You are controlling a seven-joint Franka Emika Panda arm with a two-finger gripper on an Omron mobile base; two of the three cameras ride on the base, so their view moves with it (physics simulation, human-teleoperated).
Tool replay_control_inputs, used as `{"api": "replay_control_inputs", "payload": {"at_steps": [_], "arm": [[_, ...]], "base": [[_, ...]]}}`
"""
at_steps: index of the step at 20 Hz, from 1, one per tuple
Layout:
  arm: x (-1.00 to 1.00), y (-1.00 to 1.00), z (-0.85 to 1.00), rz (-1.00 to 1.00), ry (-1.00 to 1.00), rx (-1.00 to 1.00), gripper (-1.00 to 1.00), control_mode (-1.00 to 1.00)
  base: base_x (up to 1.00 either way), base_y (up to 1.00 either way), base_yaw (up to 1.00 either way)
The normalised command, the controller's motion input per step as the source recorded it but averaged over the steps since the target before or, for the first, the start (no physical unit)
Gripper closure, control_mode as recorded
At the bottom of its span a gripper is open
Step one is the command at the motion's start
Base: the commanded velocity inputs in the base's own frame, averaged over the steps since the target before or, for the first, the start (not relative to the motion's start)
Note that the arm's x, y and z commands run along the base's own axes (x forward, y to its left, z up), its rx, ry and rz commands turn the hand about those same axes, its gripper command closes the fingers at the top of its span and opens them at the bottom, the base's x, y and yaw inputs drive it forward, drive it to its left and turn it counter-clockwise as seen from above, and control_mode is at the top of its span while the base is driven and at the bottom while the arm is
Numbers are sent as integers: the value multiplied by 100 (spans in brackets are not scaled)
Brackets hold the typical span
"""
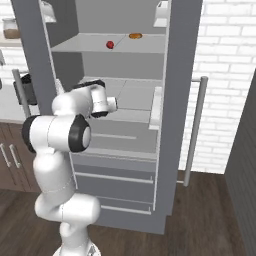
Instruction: Take the strawberry from the fridge and place it on top of the pancake, located on the dining counter.
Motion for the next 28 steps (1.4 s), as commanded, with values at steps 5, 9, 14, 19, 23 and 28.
{"api": "replay_control_inputs", "payload": {"at_steps": [5, 9, 14, 19, 23, 28], "arm": [[-53, 100, 0, -1, 0, 0, -100, -100], [-37, 100, 0, -8, 0, 0, -100, -100], [-12, 82, 0, -8, 0, 0, -100, -100], [0, -9, 1, -3, 0, 0, -100, -100], [0, -85, 11, -8, 0, 0, -100, -100], [5, -100, 3, -1, 0, -5, -100, -100]], "base": [[0, 0, 0], [0, 0, 0], [0, 0, 0], [0, 0, 0], [0, 0, 0], [0, 0, 0]]}}
